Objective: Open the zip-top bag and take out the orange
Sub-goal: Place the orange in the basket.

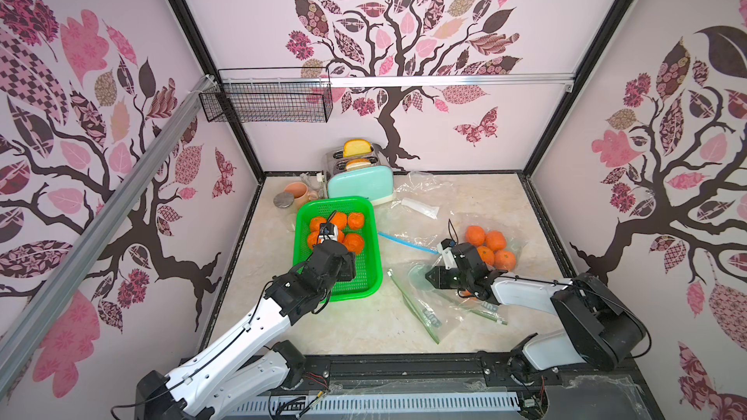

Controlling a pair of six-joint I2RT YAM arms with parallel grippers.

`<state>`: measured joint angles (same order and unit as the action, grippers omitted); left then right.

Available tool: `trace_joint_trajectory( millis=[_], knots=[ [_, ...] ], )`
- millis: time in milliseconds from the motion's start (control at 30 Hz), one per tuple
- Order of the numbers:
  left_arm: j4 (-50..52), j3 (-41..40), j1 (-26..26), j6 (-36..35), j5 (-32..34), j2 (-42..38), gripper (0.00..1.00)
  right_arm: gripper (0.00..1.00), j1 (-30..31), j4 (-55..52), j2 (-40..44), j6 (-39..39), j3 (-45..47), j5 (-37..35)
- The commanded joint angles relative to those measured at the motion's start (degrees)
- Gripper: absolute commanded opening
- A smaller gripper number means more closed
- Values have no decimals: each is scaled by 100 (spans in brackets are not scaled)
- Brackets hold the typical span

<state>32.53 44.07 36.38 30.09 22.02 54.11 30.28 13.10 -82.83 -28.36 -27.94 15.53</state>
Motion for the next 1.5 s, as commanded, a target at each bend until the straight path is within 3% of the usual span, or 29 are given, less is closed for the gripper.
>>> trace_joint_trajectory(
  millis=[0, 333, 567, 967, 1167, 1467],
  knots=[
    [-482, -179, -599, -30, 12, 387, 31, 30, -22, 17, 116, -37, 35, -84],
    [-1250, -405, -1681, -57, 179, 1729, 35, 30, -21, 26, 31, -33, 35, -84],
    [-1344, -340, -1713, -48, 276, 2318, 38, 30, -22, 35, 16, -38, 42, -73],
    [-1266, -83, -1766, -178, 678, 2961, 53, 30, -22, 17, -15, -27, 61, -19],
    [-1289, -29, -1766, -296, 540, 2958, 80, 30, -22, -18, -6, -3, 70, -37],
    [-996, -3, -1766, -389, 411, 2129, 82, 31, -22, -45, 21, 19, 62, -75]
  ],
)
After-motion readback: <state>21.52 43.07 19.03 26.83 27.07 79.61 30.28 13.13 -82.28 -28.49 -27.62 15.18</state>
